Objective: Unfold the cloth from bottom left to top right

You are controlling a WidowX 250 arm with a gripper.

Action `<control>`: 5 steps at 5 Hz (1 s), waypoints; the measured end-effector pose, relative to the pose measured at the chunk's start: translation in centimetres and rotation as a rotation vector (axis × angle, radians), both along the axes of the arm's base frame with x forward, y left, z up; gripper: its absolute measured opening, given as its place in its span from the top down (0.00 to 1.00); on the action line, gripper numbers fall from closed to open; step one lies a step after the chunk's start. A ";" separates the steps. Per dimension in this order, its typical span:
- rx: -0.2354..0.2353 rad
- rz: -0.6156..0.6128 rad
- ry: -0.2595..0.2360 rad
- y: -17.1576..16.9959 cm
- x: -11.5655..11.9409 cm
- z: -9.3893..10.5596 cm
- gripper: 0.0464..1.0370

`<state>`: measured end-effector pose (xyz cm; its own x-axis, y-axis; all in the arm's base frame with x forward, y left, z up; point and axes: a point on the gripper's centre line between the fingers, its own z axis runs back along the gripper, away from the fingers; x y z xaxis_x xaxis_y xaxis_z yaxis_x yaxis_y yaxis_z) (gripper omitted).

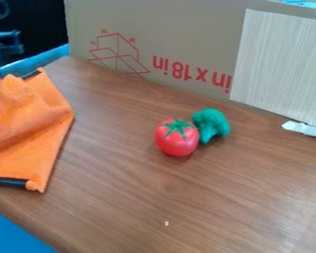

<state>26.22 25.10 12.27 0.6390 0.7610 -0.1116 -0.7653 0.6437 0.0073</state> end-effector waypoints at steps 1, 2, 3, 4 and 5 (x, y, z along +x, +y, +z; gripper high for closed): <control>-0.035 -0.002 0.018 -2.8 1.9 0.6 0.98; -0.053 -0.010 0.022 -5.7 3.8 0.7 0.98; -0.052 -0.029 0.005 -8.3 5.6 0.8 0.98; -0.067 -0.045 -0.027 -10.4 7.1 0.8 0.98; -0.075 -0.056 -0.083 -11.8 8.7 2.0 0.98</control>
